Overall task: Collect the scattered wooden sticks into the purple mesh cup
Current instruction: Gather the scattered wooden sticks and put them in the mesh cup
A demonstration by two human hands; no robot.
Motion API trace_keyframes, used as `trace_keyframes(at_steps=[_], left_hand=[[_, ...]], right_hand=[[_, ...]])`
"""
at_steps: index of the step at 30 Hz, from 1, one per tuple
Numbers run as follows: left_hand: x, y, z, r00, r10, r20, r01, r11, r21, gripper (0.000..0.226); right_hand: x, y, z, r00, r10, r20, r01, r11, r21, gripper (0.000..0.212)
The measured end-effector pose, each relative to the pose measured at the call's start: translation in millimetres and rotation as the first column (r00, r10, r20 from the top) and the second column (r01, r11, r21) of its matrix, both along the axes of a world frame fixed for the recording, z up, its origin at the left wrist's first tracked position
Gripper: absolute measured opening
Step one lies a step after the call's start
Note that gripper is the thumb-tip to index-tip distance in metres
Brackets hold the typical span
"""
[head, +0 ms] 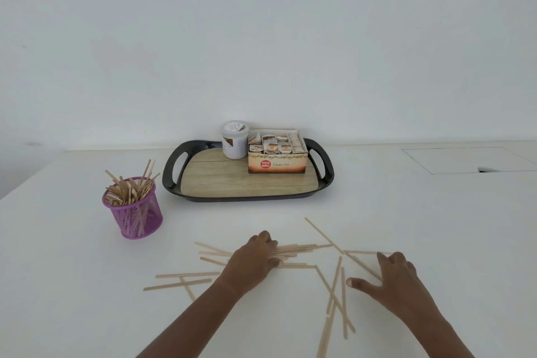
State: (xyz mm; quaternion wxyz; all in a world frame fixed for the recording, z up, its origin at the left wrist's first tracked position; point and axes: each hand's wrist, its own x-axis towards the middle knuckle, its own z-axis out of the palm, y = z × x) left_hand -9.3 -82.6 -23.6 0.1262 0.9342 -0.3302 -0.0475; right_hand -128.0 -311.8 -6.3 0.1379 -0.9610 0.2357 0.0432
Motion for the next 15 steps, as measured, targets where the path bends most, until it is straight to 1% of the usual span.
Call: trace_keyframes(at_steps=[2,4,6,9,13,15], left_hand=[[0,0,-1,1.0,-0.007,-0.01,0.007,1.0,0.004,0.038],[0,1,-1,1.0,-0.002,-0.008,0.003,1.0,0.019,0.038],[0,0,-1,1.0,0.013,0.011,-0.013,1.0,0.025,0.031],[0,-3,-2,0.998,0.041,0.043,-0.042,0.999,0.024,0.022],[3,-5,-5,0.994,0.075,0.085,-0.076,0.997,0.011,0.021],[5,-5,-7,0.991,0.087,0.102,-0.089,0.996,0.012,0.022]], right_hand=[[-4,5,-3,0.999,-0.007,-0.046,0.008,1.0,0.025,0.07],[-3,11,-5,0.999,0.006,-0.038,-0.004,0.999,0.053,0.056],[2,16,-6,1.0,0.028,0.012,-0.029,0.997,0.077,0.045],[15,23,-7,0.996,0.046,0.075,-0.053,0.994,0.091,0.041],[29,31,-10,0.984,0.095,0.149,-0.11,0.989,0.1,0.025],[34,34,-11,0.977,0.114,0.183,-0.133,0.986,0.098,0.023]])
